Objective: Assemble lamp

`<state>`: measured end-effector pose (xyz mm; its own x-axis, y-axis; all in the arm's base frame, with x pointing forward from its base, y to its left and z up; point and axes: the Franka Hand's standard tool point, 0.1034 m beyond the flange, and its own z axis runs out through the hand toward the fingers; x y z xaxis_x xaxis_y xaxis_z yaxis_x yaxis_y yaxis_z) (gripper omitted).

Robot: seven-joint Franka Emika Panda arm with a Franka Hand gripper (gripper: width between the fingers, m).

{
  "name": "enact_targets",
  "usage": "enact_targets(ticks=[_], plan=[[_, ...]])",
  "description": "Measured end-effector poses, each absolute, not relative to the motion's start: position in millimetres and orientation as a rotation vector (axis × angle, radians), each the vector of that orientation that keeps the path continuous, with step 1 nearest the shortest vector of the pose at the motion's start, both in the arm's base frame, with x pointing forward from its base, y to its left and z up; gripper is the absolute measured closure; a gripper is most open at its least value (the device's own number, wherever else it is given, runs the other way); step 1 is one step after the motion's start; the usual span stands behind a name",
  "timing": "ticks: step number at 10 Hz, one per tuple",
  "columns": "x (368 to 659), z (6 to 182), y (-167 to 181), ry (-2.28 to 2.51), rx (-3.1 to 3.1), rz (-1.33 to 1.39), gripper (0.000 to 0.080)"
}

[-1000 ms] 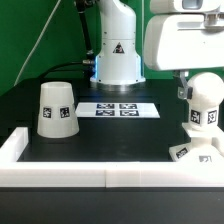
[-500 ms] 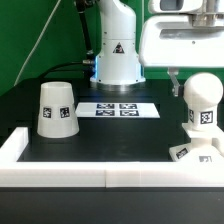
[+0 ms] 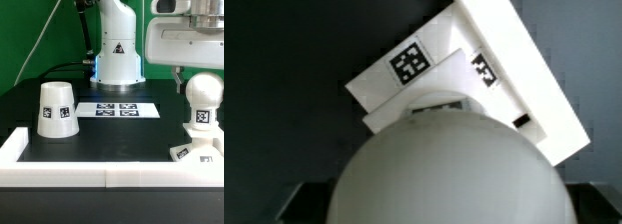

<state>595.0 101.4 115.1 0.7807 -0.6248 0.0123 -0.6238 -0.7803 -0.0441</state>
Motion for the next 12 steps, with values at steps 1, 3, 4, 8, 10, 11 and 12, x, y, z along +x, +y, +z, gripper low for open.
enact_targets(ticks=[1, 3, 4, 8, 10, 11, 12], plan=[[594.8, 114.8, 101.4, 1.131, -2.886, -0.034, 0.0222], [594.6, 114.7, 101.8, 1.268, -2.818, -0.023, 0.0222], [594.6, 114.7, 101.9, 1.387, -2.752, -0.011, 0.0222], [594.7, 114.1, 105.6, 1.97, -2.27, 0.101, 0.0222], [595.1, 114.1, 107.1, 2.096, -2.126, 0.143, 0.0222], [595.1, 114.2, 108.6, 2.142, -2.077, 0.152, 0.0222], [594.8, 114.2, 110.6, 2.152, -2.06, 0.16, 0.0181]])
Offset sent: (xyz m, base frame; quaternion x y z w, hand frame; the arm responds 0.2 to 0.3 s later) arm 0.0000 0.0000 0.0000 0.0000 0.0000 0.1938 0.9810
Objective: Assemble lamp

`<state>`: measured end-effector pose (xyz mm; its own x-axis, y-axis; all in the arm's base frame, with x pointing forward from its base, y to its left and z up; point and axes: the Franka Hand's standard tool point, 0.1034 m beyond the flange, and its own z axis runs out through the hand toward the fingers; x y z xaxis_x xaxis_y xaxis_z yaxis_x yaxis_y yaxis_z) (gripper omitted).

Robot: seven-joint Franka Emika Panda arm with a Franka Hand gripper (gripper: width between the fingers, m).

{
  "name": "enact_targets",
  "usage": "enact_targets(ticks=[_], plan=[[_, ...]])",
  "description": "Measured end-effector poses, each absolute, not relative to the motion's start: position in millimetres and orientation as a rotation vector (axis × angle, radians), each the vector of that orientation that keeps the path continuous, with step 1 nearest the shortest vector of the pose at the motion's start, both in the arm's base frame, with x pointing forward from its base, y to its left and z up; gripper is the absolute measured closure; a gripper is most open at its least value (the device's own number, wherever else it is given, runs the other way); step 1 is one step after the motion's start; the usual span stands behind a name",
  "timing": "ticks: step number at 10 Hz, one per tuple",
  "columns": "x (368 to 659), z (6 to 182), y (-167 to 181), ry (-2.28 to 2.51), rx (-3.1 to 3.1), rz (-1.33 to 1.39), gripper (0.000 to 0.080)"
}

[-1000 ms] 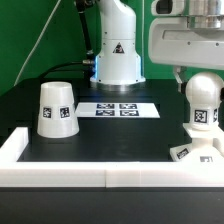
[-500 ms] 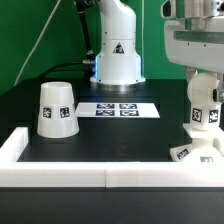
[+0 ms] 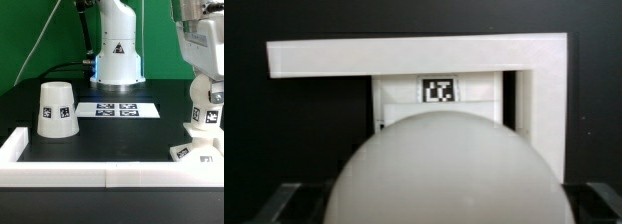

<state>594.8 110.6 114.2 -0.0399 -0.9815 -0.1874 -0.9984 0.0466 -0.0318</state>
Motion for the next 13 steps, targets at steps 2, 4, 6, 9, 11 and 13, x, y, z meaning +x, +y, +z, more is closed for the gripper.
enact_targets(ticks=[2, 4, 6, 9, 11, 13], plan=[[593.1, 114.4, 113.1, 1.963, -2.257, 0.173, 0.0118], [595.7, 113.9, 110.8, 1.691, -2.454, 0.145, 0.0103], [595.9, 113.6, 110.6, 1.481, -2.578, 0.125, 0.0101], [595.8, 113.4, 110.0, 1.176, -2.724, 0.095, 0.0101], [595.4, 114.0, 104.3, 0.642, -2.958, 0.045, 0.0101], [600.6, 119.4, 104.4, 0.23, -3.045, 0.015, 0.0101]])
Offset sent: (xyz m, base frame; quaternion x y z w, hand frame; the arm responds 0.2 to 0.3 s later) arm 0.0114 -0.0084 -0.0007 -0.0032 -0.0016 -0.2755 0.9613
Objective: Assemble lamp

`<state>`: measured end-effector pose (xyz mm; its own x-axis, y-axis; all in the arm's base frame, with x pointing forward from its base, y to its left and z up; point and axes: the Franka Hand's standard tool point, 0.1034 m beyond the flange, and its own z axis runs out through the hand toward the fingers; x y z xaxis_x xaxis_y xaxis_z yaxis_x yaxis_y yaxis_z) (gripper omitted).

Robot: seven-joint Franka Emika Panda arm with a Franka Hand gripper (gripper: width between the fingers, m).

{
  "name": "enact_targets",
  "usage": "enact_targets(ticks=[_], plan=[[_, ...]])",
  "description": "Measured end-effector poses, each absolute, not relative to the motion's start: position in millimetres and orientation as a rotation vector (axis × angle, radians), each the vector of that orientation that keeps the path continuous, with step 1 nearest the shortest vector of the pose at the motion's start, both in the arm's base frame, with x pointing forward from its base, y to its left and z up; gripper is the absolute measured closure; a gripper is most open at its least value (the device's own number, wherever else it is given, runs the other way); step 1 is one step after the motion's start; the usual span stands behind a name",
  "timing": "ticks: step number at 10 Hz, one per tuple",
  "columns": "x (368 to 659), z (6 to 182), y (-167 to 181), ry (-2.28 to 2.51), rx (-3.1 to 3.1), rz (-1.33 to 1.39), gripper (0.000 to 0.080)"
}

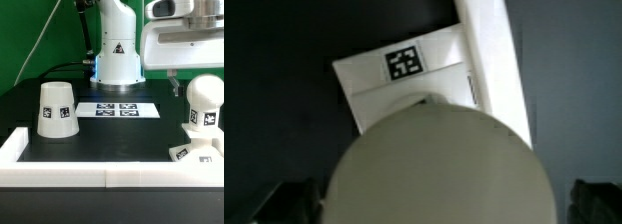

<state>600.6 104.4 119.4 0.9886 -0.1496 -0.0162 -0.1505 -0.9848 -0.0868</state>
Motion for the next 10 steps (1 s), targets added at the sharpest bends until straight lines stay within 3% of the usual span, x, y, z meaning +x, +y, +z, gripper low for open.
enact_targets(ticks=[5, 10], plan=[[601.3, 119.1, 103.5, -0.237, -3.043, -0.016, 0.0101], [605.1, 120.2, 104.2, -1.033, -2.926, -0.067, 0.0101]])
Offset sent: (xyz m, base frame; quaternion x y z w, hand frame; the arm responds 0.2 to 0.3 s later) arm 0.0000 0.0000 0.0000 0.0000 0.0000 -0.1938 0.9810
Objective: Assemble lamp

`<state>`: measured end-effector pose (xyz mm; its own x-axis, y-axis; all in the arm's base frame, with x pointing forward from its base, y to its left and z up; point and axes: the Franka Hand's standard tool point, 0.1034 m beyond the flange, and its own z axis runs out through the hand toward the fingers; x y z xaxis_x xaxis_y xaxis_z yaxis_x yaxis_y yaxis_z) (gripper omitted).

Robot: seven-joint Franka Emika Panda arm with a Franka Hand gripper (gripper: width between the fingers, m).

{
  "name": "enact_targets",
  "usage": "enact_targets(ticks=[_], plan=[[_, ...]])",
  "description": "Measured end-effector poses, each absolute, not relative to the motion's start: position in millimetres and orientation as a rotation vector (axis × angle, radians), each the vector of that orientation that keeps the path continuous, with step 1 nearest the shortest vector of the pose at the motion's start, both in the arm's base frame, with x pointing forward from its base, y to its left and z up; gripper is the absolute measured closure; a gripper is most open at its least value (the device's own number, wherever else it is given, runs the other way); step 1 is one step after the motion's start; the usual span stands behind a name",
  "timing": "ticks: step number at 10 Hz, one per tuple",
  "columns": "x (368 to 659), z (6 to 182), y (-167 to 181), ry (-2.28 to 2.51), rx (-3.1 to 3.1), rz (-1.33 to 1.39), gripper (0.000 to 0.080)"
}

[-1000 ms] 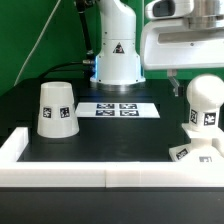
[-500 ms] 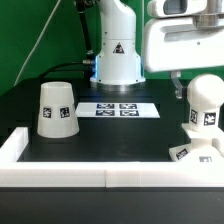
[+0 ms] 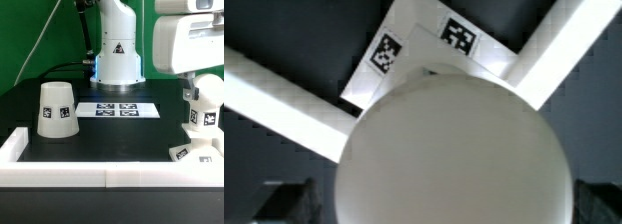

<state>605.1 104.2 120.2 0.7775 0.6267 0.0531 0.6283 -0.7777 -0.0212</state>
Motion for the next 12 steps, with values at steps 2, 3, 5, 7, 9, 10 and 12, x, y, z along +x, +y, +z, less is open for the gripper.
enact_targets(ticks=[2, 3, 5, 7, 9, 10, 12], plan=[[603.4, 118.5, 103.8, -1.213, -2.861, -0.051, 0.0101], [602.4, 117.1, 102.7, -1.336, -2.816, -0.041, 0.0101], [602.0, 115.7, 102.1, -1.476, -2.756, -0.035, 0.0101], [601.7, 115.0, 100.5, -1.632, -2.676, -0.031, 0.0101], [602.9, 115.2, 98.3, -1.748, -2.612, -0.036, 0.0101], [603.1, 115.0, 97.4, -1.747, -2.613, -0.038, 0.0101], [603.2, 115.1, 97.0, -1.743, -2.615, -0.038, 0.0223]])
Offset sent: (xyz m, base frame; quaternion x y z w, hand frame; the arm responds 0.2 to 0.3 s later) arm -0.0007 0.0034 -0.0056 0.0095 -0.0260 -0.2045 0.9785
